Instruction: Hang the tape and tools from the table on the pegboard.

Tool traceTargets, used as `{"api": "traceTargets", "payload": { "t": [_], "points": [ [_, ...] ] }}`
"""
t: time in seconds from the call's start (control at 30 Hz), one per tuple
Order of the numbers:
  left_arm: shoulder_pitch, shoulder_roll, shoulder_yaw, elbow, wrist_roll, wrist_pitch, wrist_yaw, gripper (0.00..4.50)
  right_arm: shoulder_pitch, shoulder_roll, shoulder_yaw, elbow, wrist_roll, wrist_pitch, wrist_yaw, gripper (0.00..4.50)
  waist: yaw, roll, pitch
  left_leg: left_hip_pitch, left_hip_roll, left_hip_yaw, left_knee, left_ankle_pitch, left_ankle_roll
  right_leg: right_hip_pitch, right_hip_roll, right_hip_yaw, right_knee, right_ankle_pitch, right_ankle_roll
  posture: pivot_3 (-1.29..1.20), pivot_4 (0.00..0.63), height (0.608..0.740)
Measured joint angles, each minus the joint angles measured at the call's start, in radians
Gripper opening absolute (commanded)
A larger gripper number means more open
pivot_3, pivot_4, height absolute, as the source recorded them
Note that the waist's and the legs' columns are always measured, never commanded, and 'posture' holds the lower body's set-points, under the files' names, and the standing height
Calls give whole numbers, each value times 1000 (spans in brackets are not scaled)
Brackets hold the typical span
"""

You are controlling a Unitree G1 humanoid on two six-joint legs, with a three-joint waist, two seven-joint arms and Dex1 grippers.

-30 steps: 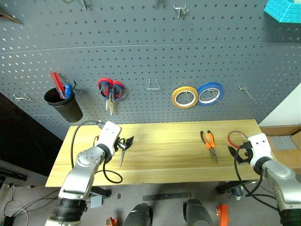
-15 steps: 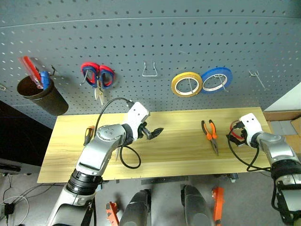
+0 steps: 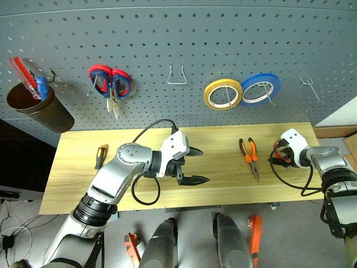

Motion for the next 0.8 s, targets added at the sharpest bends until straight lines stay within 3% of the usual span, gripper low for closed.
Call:
{"api": "traceTargets", "payload": {
  "t": [0.23, 0.57, 0.67, 0.8],
  "points": [
    [-1, -1, -18, -2, -20, -28, -53, 4500, -15, 1, 23, 31, -40, -23, 0, 40, 0, -1, 0, 0, 1, 0, 3, 0, 0, 2, 1, 0, 0, 2, 0, -97, 391, 740],
    [-5, -32, -19, 6, -19, -96, -44, 4500, 78, -20, 32, -48, -81, -142, -111, 40, 7, -2, -1, 0, 0, -2, 12, 0, 0, 6, 1, -1, 0, 6, 2, -123, 383, 740],
    [-8, -37, -11, 6, -30, -97, -43, 4500, 225, -61, -16, -240, -69, -140, -159, 40, 15, -1, 0, -1, 0, -2, 11, 0, 0, 3, 1, -1, 0, 6, 2, -129, 380, 740],
    [-12, -49, 2, 4, -36, -108, -32, 4500, 526, -93, -138, -667, -60, -99, -271, 40, 17, 5, 0, -12, -1, 1, 12, 0, 0, -10, 0, 0, 4, 6, 2, -151, 382, 740]
  ]
}}
